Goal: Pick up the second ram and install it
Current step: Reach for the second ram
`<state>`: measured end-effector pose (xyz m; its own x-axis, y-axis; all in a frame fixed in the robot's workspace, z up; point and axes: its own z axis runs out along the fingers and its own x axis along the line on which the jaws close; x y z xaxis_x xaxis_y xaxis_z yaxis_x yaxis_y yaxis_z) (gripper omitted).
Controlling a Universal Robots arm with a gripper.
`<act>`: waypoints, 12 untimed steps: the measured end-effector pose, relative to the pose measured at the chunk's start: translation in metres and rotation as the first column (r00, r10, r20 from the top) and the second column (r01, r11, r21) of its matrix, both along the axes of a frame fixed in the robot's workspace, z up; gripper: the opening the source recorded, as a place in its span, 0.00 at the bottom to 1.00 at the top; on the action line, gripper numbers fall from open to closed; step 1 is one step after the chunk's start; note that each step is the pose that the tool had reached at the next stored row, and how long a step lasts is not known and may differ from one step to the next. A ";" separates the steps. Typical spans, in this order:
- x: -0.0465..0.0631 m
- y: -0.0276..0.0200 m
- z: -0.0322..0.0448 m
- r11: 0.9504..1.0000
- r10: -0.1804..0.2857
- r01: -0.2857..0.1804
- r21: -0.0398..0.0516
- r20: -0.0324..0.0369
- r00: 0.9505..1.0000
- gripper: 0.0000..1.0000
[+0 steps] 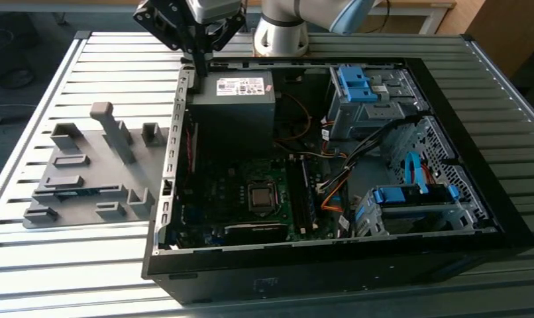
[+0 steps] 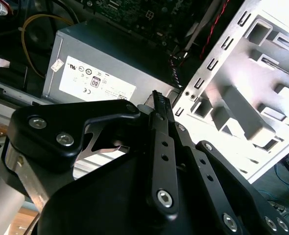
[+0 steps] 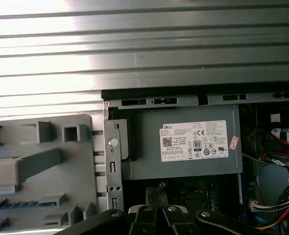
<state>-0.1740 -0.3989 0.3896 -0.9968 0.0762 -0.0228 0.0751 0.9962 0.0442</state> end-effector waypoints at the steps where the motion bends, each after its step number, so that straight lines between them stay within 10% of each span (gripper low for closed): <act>1: 0.000 0.0000 0.0000 1.000 0.000 0.000 0.000 0.000 1.000 0.11; 12: -0.002 0.0000 -0.0002 1.000 0.000 0.000 0.000 0.000 1.000 0.11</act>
<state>-0.1762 -0.3989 0.3893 -0.9968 0.0762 -0.0229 0.0751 0.9962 0.0442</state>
